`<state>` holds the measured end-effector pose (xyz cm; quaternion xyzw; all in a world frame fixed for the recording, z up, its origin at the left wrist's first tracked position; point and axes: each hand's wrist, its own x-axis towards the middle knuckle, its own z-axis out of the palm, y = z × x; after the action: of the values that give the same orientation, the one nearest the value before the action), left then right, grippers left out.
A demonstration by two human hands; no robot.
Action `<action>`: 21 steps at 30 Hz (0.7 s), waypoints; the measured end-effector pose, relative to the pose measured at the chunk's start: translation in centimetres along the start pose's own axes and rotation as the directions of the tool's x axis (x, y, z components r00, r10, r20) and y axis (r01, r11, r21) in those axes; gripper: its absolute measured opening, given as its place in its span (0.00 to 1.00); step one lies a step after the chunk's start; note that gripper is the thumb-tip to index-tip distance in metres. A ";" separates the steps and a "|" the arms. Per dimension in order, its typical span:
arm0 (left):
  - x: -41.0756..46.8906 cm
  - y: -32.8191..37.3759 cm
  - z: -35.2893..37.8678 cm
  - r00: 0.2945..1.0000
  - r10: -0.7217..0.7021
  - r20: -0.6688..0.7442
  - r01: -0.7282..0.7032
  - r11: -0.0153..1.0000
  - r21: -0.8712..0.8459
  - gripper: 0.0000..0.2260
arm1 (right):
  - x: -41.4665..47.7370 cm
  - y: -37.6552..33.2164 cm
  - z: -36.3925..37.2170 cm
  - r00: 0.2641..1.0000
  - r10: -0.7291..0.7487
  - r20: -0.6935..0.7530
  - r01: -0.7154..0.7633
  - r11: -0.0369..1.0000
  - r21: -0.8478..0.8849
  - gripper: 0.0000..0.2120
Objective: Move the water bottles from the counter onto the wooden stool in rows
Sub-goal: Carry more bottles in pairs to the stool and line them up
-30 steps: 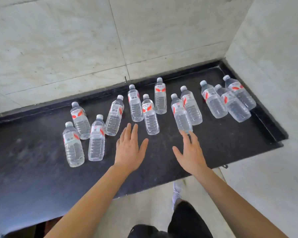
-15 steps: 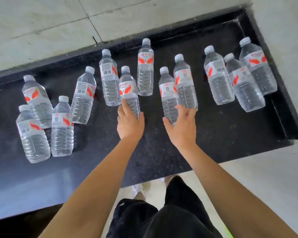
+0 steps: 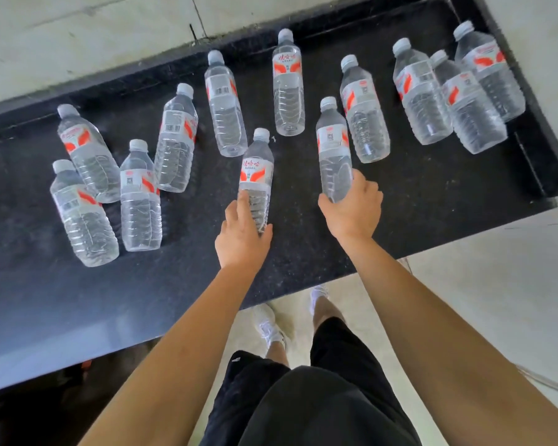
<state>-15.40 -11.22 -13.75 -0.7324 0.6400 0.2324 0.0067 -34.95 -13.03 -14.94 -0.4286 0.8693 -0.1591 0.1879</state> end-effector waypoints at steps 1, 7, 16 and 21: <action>-0.8 -0.6 0.2 1.000 0.000 -0.002 0.000 1.000 -0.001 0.35 | -1.2 0.5 0.1 0.998 -0.042 -0.039 0.040 0.998 -0.054 0.36; -3.3 -3.3 0.2 1.000 -0.021 0.005 0.021 1.000 -0.021 0.37 | -8.5 3.3 1.3 0.945 -0.326 0.009 0.326 0.942 -0.078 0.31; -3.6 -4.2 -1.1 0.998 -0.035 0.045 0.037 0.998 -0.043 0.37 | -7.9 -0.2 1.0 0.992 -0.116 0.047 0.106 0.979 0.171 0.18; -2.3 -4.2 -2.1 0.999 -0.044 -0.026 0.038 0.980 -0.196 0.26 | -5.1 -0.7 -0.1 0.978 0.044 0.206 -0.067 0.992 0.111 0.38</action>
<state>-10.90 -8.99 -12.28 -0.7458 0.5990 0.2829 -0.0703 -31.66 -9.34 -13.61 -0.4064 0.8463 -0.1598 0.3049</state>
